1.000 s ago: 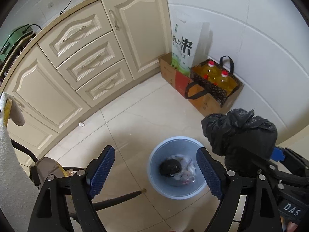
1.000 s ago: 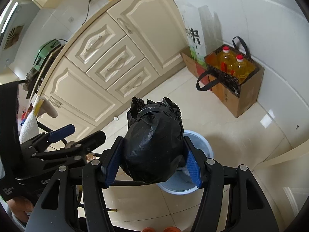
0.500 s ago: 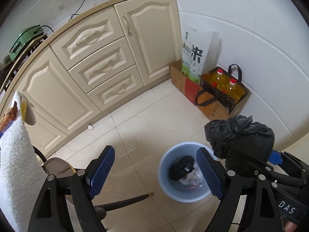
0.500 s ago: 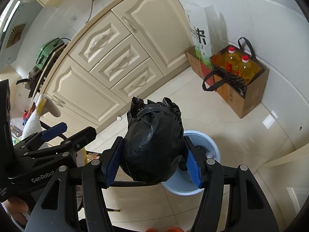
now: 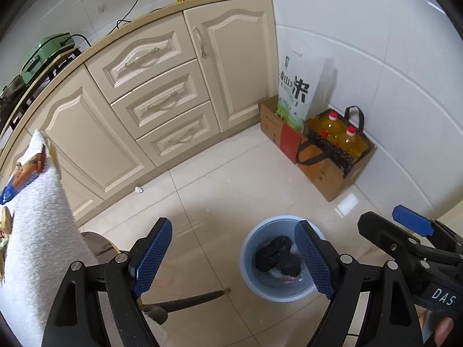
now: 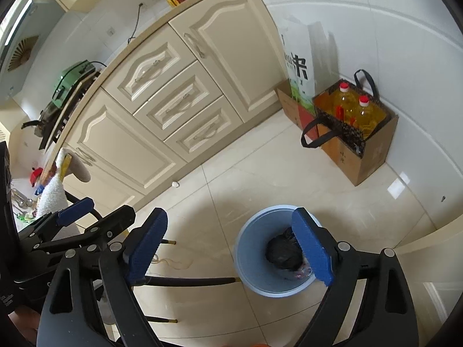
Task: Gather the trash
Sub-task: 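Turn both open tools back toward the table, then grasp the green snack wrapper with the left tool while the right tool grasps the green-white bag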
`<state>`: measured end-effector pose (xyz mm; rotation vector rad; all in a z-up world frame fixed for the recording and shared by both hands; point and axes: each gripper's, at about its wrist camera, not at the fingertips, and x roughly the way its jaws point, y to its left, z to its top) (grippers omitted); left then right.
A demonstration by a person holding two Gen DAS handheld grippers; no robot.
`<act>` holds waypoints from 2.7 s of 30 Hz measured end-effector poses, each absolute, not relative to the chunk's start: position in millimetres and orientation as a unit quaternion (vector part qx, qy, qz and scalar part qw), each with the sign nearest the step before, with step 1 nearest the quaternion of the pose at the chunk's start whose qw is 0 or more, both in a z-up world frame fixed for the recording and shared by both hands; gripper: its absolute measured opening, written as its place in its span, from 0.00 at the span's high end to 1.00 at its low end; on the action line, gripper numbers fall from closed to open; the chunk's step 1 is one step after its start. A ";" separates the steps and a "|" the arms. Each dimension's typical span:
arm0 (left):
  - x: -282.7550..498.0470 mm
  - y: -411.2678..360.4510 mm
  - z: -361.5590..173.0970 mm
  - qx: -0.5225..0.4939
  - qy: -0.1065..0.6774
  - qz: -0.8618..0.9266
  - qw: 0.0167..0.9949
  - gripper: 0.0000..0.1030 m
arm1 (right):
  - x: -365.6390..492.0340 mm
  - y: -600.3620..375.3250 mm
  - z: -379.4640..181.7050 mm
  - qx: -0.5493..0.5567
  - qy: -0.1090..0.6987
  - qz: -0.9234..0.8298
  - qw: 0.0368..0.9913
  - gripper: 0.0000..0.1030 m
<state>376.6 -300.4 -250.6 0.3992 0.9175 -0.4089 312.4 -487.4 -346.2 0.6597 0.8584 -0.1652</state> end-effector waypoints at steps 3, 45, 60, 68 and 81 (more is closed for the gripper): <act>368.5 -292.3 -235.7 0.185 0.428 -0.198 0.862 0.19 | 308.8 -482.7 -334.0 0.311 0.403 -0.077 0.857 0.13; 293.3 175.6 -148.2 -0.006 0.391 0.019 0.920 0.02 | 424.9 -136.9 -200.8 0.109 0.391 0.145 0.902 0.05; 431.5 203.0 -178.0 -0.039 0.442 0.004 0.896 0.52 | 485.1 -78.6 -229.9 0.046 0.416 0.178 0.891 0.05; 405.9 213.7 -165.4 -0.051 0.428 0.008 0.902 0.61 | 502.4 -77.8 -243.6 0.087 0.433 0.202 0.874 0.29; 352.5 204.1 -136.5 -0.039 0.395 -0.004 0.918 0.62 | 494.5 -90.8 -236.0 0.154 0.432 0.234 0.857 0.58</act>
